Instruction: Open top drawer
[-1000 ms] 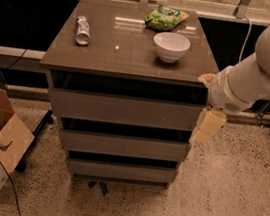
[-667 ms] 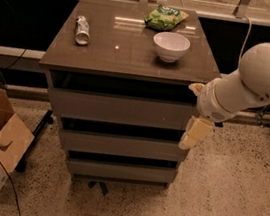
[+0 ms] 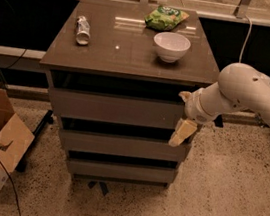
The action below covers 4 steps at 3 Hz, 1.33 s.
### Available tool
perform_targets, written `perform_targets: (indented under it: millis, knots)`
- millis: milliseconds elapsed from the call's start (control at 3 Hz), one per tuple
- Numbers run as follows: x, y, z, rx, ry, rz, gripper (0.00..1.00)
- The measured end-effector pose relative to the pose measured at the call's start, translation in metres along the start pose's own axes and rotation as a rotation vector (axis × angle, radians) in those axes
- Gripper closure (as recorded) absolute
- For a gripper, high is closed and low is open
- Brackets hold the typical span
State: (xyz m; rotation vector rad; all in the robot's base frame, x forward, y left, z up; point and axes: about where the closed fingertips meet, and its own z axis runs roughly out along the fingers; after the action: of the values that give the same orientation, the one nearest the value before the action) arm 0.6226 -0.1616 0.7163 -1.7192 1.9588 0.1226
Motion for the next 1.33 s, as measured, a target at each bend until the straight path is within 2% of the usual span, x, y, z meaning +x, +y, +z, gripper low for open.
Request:
perform_targets:
  millis: [333,667,1000,1333]
  knots:
    - [0.023,-0.021,0.039,-0.02,0.0,0.024,0.0]
    - [0.047,-0.03,0.067,-0.064,-0.02,0.058,0.27]
    - [0.051,-0.022,0.064,-0.086,-0.025,0.065,0.5]
    - [0.048,-0.024,0.057,-0.086,-0.025,0.065,0.81]
